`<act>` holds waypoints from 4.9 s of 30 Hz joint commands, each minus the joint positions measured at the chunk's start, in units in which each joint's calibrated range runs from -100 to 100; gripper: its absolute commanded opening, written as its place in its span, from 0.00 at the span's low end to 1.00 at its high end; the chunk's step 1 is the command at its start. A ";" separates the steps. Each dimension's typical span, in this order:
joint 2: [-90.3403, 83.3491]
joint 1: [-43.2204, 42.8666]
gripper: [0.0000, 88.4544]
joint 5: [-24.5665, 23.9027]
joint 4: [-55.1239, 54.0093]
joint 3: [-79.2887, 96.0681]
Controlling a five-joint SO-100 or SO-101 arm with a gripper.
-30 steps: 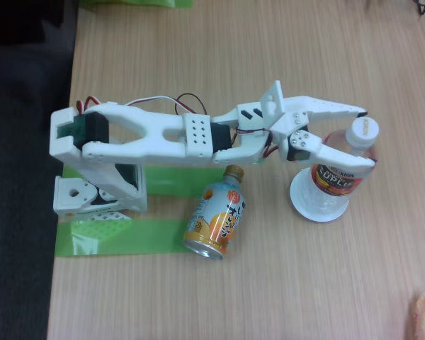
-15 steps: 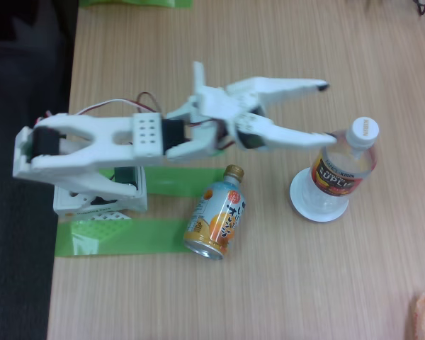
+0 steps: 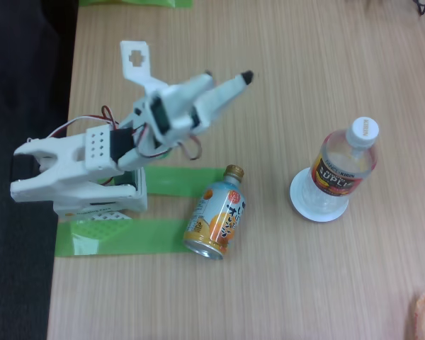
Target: Pick up the plastic bottle and stand it up on the white place
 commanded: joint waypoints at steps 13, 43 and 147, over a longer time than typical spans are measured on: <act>-9.28 7.04 0.36 29.18 3.95 0.41; -18.10 7.64 0.35 54.63 -10.55 5.84; -18.10 15.12 0.02 12.59 -74.76 22.41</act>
